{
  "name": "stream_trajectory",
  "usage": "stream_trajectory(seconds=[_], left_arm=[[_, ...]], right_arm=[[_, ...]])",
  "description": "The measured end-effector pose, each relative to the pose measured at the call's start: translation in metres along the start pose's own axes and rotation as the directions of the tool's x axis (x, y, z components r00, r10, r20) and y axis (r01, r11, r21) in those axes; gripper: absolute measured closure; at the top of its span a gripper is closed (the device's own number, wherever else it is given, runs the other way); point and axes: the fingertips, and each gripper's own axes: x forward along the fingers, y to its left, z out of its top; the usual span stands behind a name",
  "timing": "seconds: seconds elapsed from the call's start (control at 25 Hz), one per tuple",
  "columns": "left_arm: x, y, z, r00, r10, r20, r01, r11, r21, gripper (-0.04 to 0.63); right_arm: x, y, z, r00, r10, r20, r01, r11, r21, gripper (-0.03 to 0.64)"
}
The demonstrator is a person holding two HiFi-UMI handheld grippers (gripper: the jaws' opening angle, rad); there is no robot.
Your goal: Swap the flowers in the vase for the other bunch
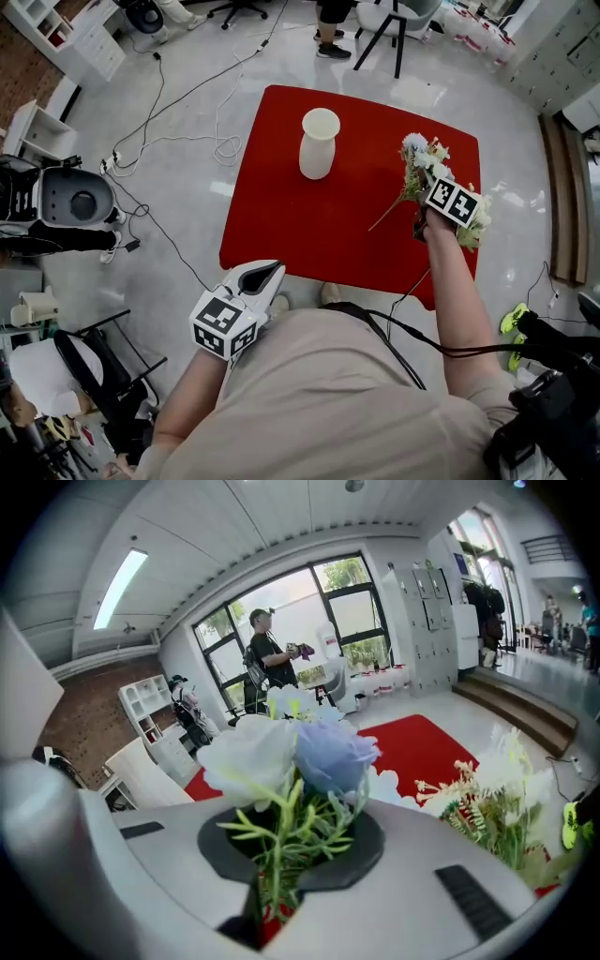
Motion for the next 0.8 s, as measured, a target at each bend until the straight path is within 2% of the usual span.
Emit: stream_trajectory(seconds=[0.2, 0.44, 0.8], left_arm=[[-0.007, -0.001, -0.004, 1.000, -0.012, 0.007, 0.012, 1.000, 0.005, 0.588], [-0.013, -0.001, -0.012, 1.000, -0.020, 0.015, 0.020, 1.000, 0.007, 0.588], [-0.029, 0.007, -0.015, 0.999, -0.010, 0.038, 0.010, 1.000, 0.005, 0.588]], right_arm=[[-0.026, 0.027, 0.037, 0.995, 0.041, 0.095, -0.035, 0.998, -0.059, 0.560], [-0.058, 0.067, 0.080, 0.974, 0.110, 0.200, -0.080, 0.985, -0.151, 0.560], [-0.096, 0.133, 0.124, 0.929, 0.223, 0.296, -0.127, 0.942, -0.311, 0.561]])
